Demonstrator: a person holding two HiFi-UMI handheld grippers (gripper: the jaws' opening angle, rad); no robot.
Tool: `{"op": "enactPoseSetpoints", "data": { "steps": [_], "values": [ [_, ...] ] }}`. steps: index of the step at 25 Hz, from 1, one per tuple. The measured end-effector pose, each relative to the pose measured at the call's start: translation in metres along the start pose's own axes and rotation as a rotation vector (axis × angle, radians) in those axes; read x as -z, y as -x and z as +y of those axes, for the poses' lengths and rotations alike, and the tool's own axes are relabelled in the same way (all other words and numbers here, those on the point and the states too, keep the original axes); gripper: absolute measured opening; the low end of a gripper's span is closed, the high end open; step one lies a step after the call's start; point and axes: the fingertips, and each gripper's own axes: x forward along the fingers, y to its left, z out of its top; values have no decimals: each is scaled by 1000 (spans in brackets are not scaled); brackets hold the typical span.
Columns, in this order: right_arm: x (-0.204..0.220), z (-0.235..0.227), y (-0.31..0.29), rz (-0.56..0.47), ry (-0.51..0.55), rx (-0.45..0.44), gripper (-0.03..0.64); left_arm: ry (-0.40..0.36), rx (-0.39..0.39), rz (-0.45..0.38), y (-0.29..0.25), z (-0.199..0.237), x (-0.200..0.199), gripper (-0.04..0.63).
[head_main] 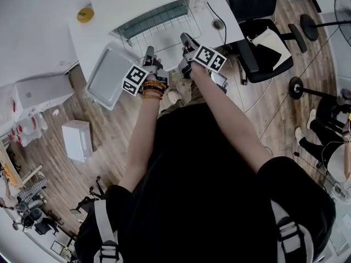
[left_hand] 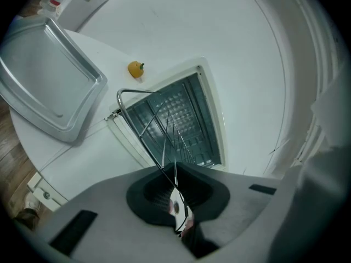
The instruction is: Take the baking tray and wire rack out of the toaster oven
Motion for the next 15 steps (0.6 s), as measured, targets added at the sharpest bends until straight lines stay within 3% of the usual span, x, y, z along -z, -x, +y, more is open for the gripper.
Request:
{"op": "enactPoseSetpoints", "data": {
  "steps": [15],
  "values": [
    [10,13,39,-63,-9,-13,38,46,26,37,33,-7,14,26]
  ]
}}
